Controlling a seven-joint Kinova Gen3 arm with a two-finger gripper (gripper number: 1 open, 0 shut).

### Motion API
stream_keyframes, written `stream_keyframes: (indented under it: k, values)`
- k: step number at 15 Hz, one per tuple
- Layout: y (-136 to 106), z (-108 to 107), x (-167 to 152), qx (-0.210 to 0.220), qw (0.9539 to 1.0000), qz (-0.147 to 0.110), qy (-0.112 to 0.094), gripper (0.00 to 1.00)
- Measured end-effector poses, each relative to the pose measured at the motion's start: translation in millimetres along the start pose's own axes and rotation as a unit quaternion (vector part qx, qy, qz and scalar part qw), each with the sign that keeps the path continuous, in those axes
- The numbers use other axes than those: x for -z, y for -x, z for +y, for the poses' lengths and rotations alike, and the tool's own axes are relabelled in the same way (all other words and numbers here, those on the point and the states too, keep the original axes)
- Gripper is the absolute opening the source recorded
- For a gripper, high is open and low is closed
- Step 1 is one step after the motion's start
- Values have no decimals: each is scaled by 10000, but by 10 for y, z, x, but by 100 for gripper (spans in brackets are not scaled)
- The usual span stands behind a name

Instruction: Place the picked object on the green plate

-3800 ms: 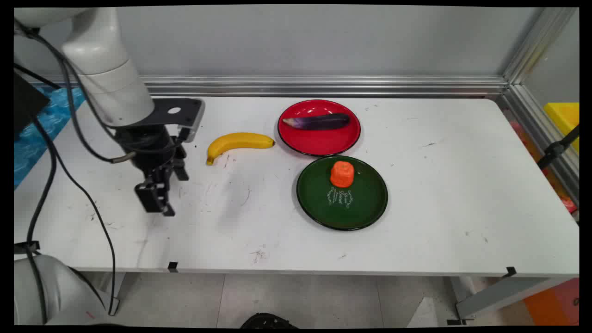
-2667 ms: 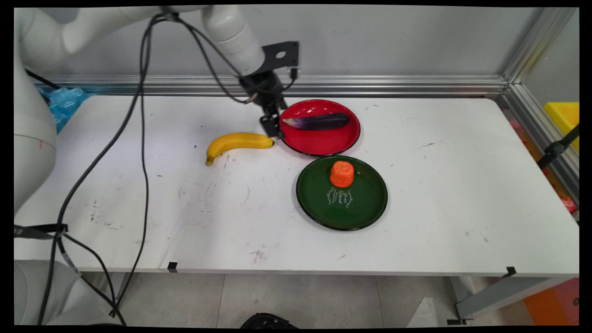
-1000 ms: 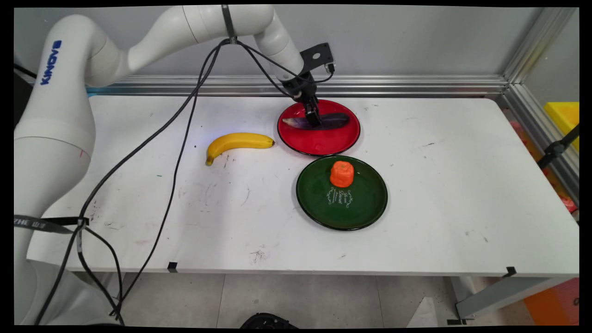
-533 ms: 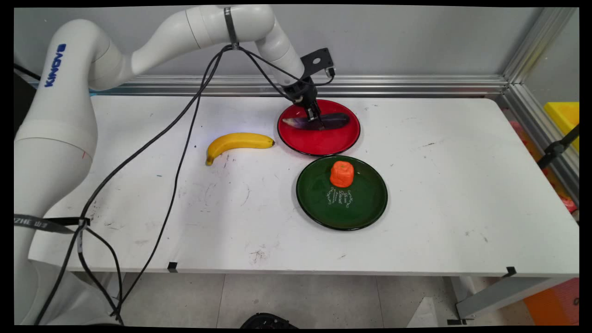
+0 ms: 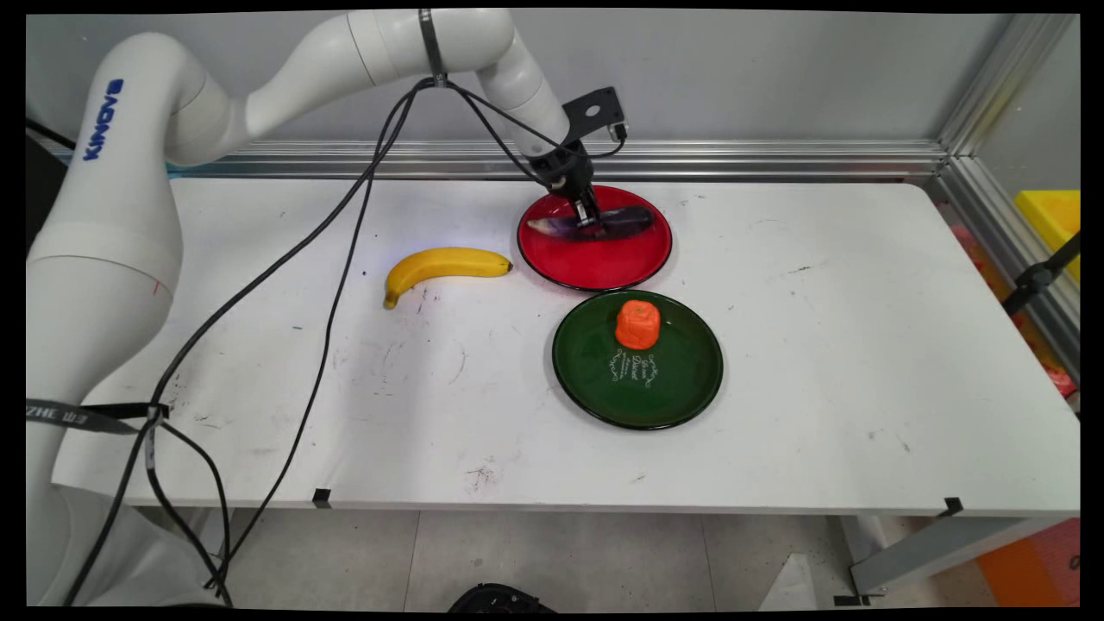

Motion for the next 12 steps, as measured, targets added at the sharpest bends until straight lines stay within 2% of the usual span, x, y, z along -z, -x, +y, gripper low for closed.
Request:
stream_keyframes:
  k: [3,7,12]
  values:
    - [-100,62,163,-89,10000,-9,-20,0]
    - [-245,259,388,-70,10000,20,10,0]
    - [-466,790,603,-33,9996,167,207,0]
